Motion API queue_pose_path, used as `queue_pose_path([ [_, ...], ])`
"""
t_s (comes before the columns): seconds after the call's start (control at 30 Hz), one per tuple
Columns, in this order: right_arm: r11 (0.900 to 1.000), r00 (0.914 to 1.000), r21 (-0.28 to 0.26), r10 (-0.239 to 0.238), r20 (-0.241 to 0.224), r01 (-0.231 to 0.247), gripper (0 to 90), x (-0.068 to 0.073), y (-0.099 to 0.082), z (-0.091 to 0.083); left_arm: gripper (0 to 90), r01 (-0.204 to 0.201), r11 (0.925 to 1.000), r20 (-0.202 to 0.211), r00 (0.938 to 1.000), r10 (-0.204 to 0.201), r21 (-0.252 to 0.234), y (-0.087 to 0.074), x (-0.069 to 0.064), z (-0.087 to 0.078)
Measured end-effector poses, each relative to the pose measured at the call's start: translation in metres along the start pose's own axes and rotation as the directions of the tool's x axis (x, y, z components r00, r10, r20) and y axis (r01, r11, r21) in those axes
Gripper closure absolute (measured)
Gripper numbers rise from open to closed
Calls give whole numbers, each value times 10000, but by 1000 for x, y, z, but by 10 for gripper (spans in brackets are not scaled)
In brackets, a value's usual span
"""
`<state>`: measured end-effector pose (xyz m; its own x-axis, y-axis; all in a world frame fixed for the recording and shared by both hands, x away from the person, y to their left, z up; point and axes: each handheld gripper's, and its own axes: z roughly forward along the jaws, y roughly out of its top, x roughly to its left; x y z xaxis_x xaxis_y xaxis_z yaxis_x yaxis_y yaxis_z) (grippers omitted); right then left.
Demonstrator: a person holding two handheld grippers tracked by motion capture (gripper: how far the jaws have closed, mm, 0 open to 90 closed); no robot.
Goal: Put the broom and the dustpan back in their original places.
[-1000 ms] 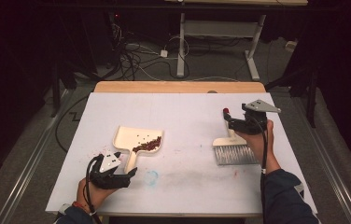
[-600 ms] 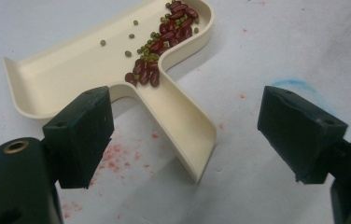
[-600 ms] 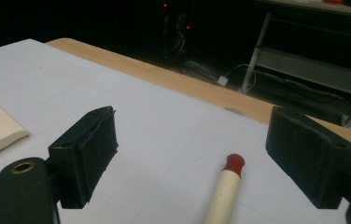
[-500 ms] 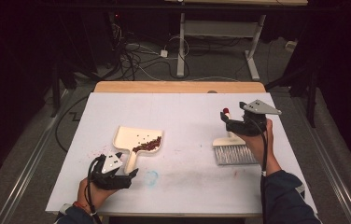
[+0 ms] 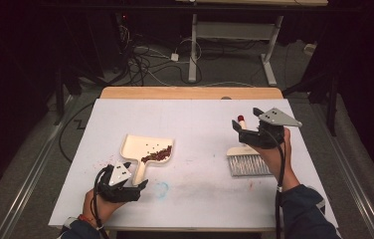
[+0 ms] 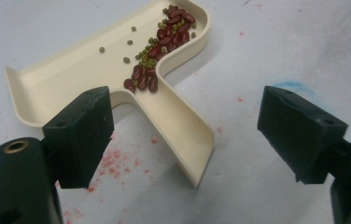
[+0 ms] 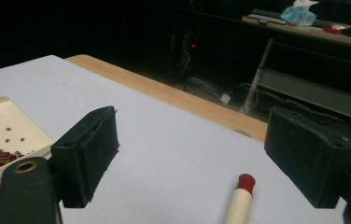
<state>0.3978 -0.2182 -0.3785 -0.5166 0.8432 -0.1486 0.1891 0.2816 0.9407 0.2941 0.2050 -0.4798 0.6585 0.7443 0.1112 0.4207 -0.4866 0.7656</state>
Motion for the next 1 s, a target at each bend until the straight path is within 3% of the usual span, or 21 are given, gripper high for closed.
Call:
queue_pose_path([
  [0.4, 9964, 9953, -4, -848, -465, 849, 178, 15, 2, -18, 182, -241, 9996, 111, 9996, 242, -115, 3, -4, -1],
  [0.7, 9947, 9915, -161, -1021, -806, 1011, 180, 19, 1, -30, 182, -376, 9991, -72, 9993, 375, -203, 4, -3, -4],
  [1.0, 9926, 9891, -229, -1205, -846, 1190, 178, 20, -5, -39, 183, -508, 9987, -28, 9987, 508, -99, 3, -4, -3],
])
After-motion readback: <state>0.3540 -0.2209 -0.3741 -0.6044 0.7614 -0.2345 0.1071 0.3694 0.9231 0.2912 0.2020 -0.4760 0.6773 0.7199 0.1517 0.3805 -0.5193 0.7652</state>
